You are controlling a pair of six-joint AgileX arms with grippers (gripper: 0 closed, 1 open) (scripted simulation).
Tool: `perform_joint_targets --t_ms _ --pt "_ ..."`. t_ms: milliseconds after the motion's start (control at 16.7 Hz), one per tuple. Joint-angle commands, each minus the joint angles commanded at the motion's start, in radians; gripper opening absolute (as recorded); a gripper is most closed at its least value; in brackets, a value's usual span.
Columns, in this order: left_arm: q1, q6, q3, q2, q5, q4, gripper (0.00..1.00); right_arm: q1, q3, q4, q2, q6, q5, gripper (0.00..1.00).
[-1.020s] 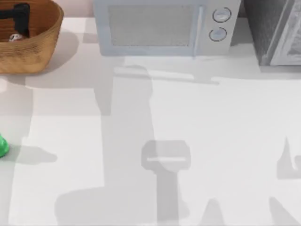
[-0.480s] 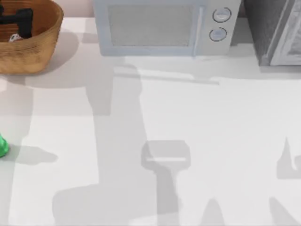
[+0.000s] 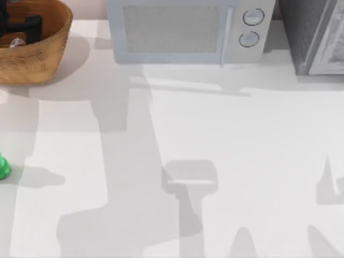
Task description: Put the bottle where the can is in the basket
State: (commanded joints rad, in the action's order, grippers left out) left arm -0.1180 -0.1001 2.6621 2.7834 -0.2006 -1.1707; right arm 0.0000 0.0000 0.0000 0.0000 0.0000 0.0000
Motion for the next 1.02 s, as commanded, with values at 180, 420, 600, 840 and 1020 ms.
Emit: perform_joint_targets --t_ms 180,420,600,840,1020 --pt "0.000 0.000 0.000 0.000 0.000 0.000 0.85 0.000 0.000 0.000 0.000 0.000 0.000 1.00" --pt "0.000 0.000 0.000 0.000 0.000 0.000 0.55 0.000 0.000 0.000 0.000 0.000 0.000 1.00" --pt "0.000 0.000 0.000 0.000 0.000 0.000 0.32 0.000 0.000 0.000 0.000 0.000 0.000 1.00" --pt "0.000 0.000 0.000 0.000 0.000 0.000 0.02 0.000 0.000 0.000 0.000 0.000 0.000 1.00" --pt "0.000 0.000 0.000 0.000 0.000 0.000 0.00 0.000 0.000 0.000 0.000 0.000 0.000 1.00"
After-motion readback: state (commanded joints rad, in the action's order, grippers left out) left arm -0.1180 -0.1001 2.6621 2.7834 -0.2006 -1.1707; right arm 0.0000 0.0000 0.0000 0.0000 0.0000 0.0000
